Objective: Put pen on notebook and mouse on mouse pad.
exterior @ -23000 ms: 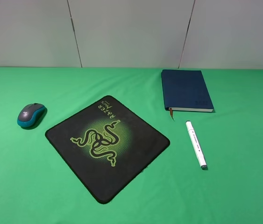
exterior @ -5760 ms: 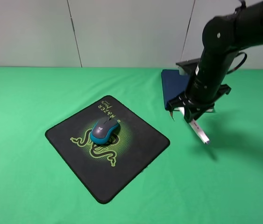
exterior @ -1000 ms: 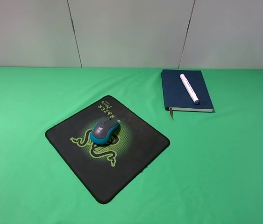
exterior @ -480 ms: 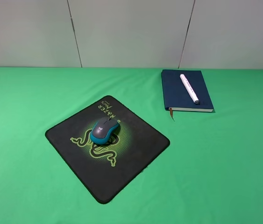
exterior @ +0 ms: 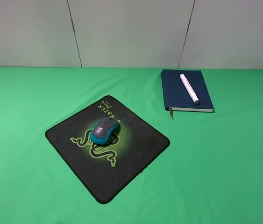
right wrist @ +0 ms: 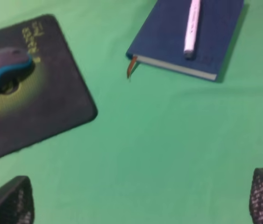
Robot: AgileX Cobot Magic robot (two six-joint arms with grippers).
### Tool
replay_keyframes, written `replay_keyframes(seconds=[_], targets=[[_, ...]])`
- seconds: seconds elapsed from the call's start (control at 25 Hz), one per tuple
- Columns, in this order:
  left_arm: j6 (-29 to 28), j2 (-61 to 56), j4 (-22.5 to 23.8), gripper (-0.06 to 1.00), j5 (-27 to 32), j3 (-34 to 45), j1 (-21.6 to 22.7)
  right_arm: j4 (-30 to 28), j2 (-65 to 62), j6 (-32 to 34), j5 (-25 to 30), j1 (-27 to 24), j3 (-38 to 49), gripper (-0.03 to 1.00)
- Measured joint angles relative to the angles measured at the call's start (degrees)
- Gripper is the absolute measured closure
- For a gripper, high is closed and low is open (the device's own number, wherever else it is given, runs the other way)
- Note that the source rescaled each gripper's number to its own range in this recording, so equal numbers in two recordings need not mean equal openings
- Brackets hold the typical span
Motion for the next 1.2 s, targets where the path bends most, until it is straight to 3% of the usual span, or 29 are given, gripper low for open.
replay_keyframes(seconds=[0.28, 0.4, 1.2], targets=[[0.0, 0.0, 0.0, -0.06, 0.0, 0.0, 0.0, 0.0, -3.5, 0.0, 0.1, -15.0, 0.0, -0.03], [0.0, 0.0, 0.0, -0.06, 0.0, 0.0, 0.0, 0.1, -3.5, 0.0, 0.1, -18.1, 0.0, -0.03], [0.0, 0.0, 0.0, -0.06, 0.0, 0.0, 0.0, 0.2, -3.5, 0.0, 0.1, -18.4, 0.0, -0.03]])
